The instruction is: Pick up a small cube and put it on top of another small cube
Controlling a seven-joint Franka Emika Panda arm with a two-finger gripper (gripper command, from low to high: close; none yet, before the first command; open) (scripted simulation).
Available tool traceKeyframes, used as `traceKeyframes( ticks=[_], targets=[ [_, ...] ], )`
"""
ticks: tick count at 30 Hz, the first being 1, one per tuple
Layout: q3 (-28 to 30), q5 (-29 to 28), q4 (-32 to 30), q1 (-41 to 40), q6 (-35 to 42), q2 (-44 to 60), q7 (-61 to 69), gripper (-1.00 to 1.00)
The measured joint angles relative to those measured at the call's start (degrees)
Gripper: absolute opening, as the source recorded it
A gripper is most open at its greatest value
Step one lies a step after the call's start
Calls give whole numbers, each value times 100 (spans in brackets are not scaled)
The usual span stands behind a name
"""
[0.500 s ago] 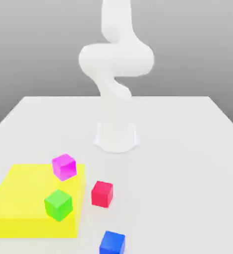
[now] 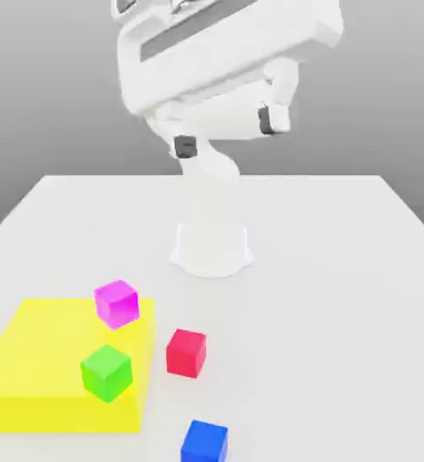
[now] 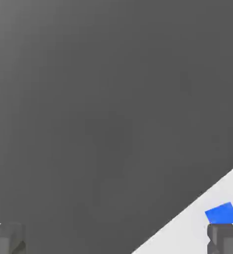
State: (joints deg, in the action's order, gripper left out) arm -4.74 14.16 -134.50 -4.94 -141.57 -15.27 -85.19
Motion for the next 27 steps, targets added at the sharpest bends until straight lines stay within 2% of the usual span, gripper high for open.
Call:
traceKeyframes(
  ticks=[5, 11, 19, 23, 24, 27],
  targets=[
    [-203, -51, -91, -140, -326, 847, -1433, 0],
    [-217, -459, -216, -139, -754, 1840, -3397, 0],
    [451, -1275, -368, 397, -1316, 3093, -6172, 0],
    [555, -1329, -239, 488, -1908, 3892, -6430, 0],
    [542, -1330, -200, 474, -2062, 4092, -6441, -100],
    [542, -1329, -200, 474, -2068, 4092, -6440, -100]
  ],
)
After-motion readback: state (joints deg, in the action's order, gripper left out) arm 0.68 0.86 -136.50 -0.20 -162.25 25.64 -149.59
